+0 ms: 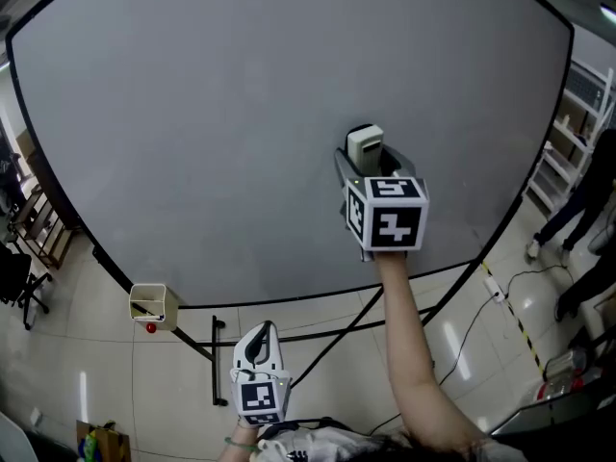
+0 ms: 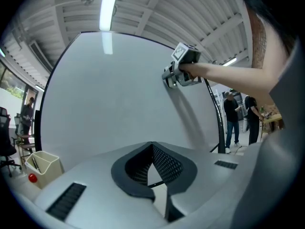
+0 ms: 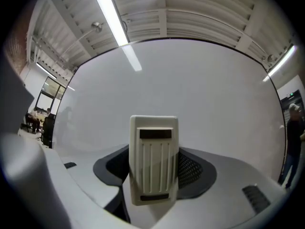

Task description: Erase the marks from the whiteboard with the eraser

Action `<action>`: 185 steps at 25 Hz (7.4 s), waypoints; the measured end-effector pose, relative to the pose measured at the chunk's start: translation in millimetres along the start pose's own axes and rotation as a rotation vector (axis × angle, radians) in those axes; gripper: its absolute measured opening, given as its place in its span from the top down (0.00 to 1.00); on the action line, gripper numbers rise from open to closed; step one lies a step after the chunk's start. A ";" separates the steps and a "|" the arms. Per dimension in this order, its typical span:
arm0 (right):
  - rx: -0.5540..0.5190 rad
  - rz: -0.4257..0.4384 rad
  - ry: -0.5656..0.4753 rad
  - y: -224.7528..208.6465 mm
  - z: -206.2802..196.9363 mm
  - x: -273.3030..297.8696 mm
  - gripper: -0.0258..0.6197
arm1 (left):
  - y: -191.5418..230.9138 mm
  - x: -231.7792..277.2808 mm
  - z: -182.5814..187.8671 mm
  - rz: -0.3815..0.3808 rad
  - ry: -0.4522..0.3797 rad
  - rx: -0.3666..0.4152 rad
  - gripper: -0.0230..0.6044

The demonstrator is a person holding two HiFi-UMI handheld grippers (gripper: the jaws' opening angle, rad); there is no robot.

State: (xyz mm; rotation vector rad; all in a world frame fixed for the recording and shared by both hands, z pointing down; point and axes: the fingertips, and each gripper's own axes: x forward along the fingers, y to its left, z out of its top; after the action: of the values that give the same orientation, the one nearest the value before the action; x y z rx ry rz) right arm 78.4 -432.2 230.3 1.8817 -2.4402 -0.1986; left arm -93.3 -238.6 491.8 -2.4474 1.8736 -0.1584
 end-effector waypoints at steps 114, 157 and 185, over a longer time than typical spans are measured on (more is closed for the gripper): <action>-0.289 0.079 0.155 109.6 -36.5 9.3 0.52 | 37.1 -23.8 -7.8 0.107 0.005 -0.103 0.96; -0.185 0.101 0.297 99.9 -112.1 9.7 0.53 | 32.1 -24.4 -6.7 0.113 0.004 -0.103 0.96; 0.234 0.046 0.015 -27.5 10.0 -3.2 0.52 | 38.2 -44.1 -6.9 0.169 0.014 -0.116 0.96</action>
State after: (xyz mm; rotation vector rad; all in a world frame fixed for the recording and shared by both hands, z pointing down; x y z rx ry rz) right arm 104.4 -435.3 216.7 1.8999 -2.5922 0.1085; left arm -142.1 -205.9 492.4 -2.3480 2.1407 -0.0607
